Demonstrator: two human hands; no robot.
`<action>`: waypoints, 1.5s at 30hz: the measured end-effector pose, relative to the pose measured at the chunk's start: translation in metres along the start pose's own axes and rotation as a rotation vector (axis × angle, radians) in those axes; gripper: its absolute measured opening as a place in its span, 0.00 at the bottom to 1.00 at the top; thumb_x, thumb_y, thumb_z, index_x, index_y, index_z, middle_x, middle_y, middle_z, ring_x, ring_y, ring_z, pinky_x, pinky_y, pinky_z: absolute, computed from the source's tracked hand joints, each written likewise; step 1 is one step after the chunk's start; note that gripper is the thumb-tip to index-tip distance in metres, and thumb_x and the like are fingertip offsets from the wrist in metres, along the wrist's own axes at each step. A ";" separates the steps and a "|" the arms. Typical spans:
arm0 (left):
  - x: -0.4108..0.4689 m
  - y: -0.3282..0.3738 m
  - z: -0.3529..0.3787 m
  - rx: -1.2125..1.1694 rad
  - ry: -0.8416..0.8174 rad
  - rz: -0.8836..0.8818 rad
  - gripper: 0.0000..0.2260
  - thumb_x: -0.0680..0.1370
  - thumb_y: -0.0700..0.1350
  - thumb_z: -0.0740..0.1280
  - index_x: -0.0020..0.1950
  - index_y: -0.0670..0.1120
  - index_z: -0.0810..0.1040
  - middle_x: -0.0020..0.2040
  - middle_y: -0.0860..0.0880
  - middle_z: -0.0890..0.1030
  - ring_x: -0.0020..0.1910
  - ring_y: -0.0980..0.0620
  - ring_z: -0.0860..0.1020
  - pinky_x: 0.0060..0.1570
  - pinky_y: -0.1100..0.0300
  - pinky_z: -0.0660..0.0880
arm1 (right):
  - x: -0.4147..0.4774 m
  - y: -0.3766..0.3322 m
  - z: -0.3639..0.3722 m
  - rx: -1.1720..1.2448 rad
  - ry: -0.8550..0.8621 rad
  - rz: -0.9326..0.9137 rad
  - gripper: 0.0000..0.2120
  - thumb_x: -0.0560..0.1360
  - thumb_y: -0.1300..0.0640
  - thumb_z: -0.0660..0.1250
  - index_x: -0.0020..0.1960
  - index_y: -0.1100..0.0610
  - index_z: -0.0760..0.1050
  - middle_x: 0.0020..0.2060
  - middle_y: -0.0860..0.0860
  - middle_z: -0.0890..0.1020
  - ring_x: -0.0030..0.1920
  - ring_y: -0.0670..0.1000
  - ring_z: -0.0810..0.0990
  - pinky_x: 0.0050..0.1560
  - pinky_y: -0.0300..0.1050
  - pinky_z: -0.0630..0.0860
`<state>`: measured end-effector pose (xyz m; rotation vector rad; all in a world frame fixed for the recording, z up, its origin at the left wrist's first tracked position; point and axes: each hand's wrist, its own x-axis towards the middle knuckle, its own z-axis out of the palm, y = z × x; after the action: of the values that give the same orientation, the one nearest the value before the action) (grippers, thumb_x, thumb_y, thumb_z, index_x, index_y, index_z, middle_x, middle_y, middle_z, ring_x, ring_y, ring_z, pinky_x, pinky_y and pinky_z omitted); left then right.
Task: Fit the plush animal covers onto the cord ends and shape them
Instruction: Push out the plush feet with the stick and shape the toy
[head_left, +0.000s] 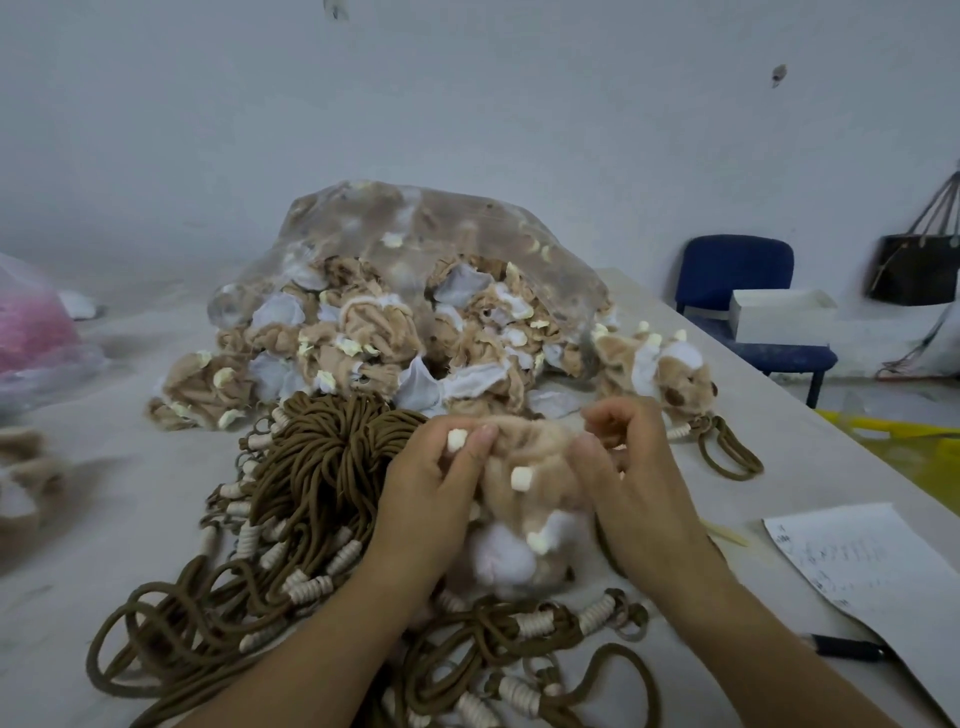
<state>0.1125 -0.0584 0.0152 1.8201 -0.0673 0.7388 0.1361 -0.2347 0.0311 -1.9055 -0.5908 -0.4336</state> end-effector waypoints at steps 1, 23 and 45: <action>0.001 0.000 -0.001 -0.025 0.015 -0.028 0.10 0.79 0.49 0.67 0.39 0.62 0.79 0.40 0.61 0.81 0.40 0.64 0.79 0.37 0.74 0.71 | -0.002 -0.001 0.001 -0.085 -0.062 -0.060 0.17 0.68 0.33 0.61 0.54 0.32 0.64 0.53 0.34 0.69 0.51 0.39 0.73 0.44 0.32 0.73; -0.003 -0.009 0.006 -0.189 -0.484 -0.181 0.30 0.66 0.72 0.69 0.66 0.65 0.70 0.60 0.65 0.78 0.57 0.67 0.77 0.50 0.73 0.74 | 0.005 0.015 0.002 0.669 0.075 0.427 0.18 0.75 0.42 0.63 0.50 0.54 0.83 0.47 0.57 0.85 0.49 0.55 0.84 0.44 0.42 0.80; 0.000 -0.019 0.010 0.045 -0.369 -0.195 0.06 0.78 0.48 0.68 0.42 0.53 0.80 0.48 0.57 0.78 0.45 0.64 0.77 0.45 0.72 0.71 | 0.007 0.012 0.010 0.901 0.127 0.455 0.16 0.73 0.47 0.64 0.46 0.58 0.83 0.49 0.61 0.84 0.50 0.57 0.84 0.43 0.45 0.81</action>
<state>0.1249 -0.0595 -0.0028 1.9551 -0.1136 0.2639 0.1485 -0.2280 0.0223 -1.0776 -0.1858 0.0285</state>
